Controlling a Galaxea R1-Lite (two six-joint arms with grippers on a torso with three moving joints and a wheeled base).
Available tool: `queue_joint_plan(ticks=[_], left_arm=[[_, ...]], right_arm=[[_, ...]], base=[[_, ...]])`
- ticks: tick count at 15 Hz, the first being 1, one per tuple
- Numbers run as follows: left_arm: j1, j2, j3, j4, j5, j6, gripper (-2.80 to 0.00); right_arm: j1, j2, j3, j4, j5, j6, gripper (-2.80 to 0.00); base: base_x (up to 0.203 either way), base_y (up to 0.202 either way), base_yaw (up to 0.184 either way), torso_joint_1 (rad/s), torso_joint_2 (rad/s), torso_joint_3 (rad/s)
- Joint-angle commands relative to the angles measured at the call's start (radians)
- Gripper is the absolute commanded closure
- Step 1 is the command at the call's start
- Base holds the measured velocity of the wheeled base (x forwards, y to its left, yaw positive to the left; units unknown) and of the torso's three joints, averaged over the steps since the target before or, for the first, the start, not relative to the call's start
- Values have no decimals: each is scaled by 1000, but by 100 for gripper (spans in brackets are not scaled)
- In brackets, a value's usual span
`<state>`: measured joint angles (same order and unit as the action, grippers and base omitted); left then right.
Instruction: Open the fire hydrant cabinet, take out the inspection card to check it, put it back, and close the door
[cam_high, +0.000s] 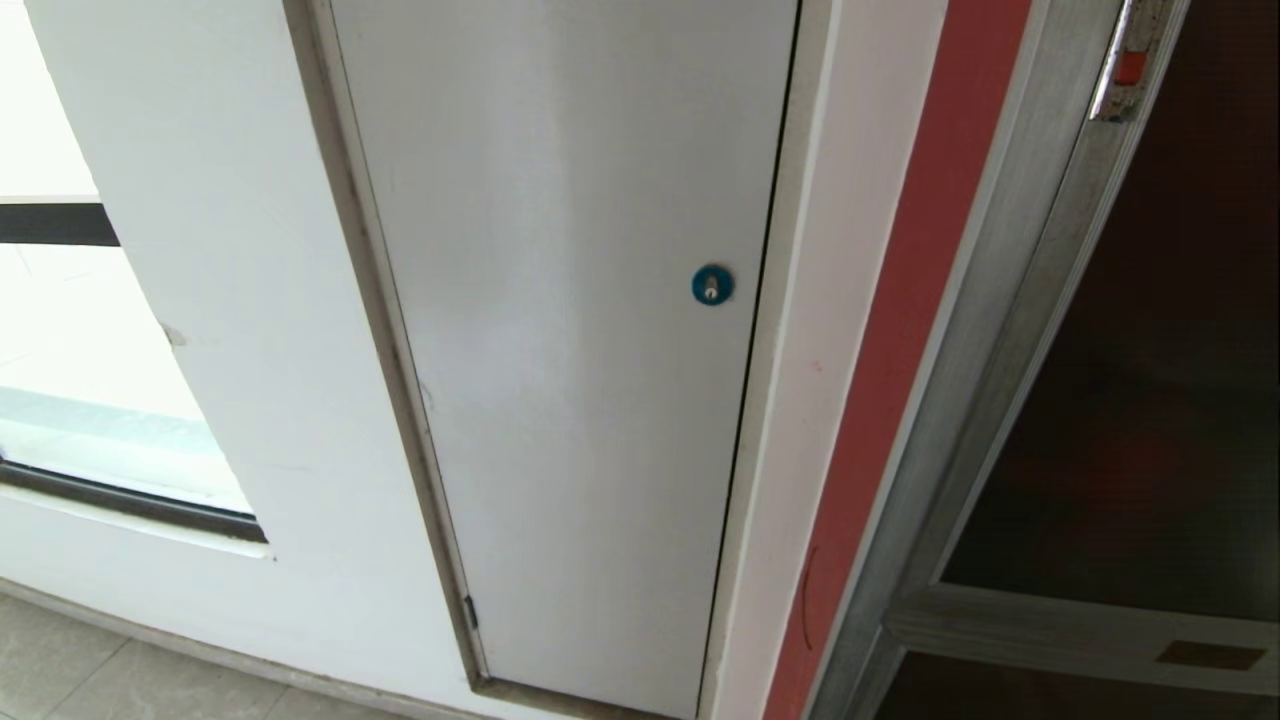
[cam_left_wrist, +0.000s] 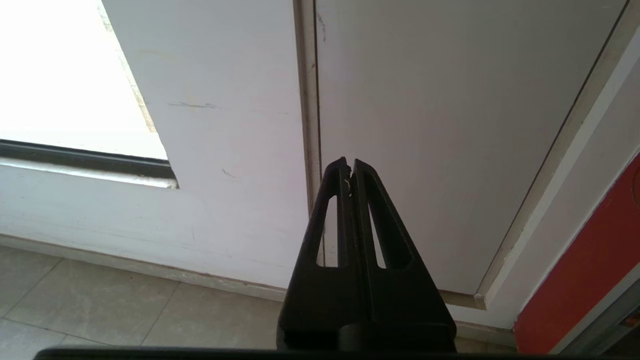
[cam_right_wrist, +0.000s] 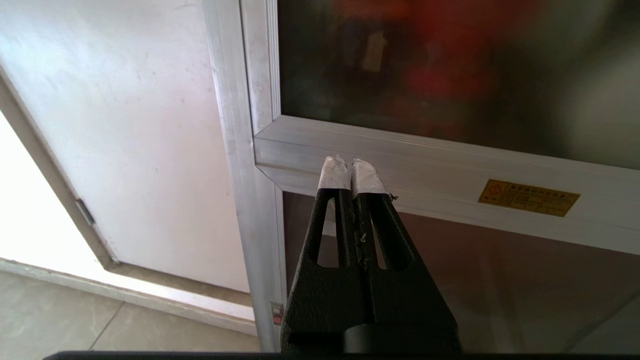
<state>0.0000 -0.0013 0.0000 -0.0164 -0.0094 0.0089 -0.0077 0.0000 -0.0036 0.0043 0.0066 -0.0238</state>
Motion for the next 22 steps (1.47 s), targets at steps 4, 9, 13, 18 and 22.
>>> queue_joint_plan(ticks=[4, 9, 13, 18, 22], left_arm=[[0, 1, 6, 0, 0, 0, 0], [0, 1, 6, -2, 0, 0, 0], [0, 1, 6, 0, 0, 0, 0], [0, 1, 6, 0, 0, 0, 0], [0, 1, 6, 0, 0, 0, 0]], right_arm=[[0, 33, -160, 86, 11, 0, 0], [0, 323, -441, 131, 123, 2, 0], [0, 627, -726, 135, 336, 3, 0], [27, 992, -1066, 137, 461, 11, 0], [73, 1205, -1344, 151, 466, 73, 0]], base=[[0, 0, 0, 0, 0, 0], [0, 0, 0, 0, 0, 0], [0, 0, 0, 0, 0, 0], [0, 0, 0, 0, 0, 0], [0, 0, 0, 0, 0, 0]])
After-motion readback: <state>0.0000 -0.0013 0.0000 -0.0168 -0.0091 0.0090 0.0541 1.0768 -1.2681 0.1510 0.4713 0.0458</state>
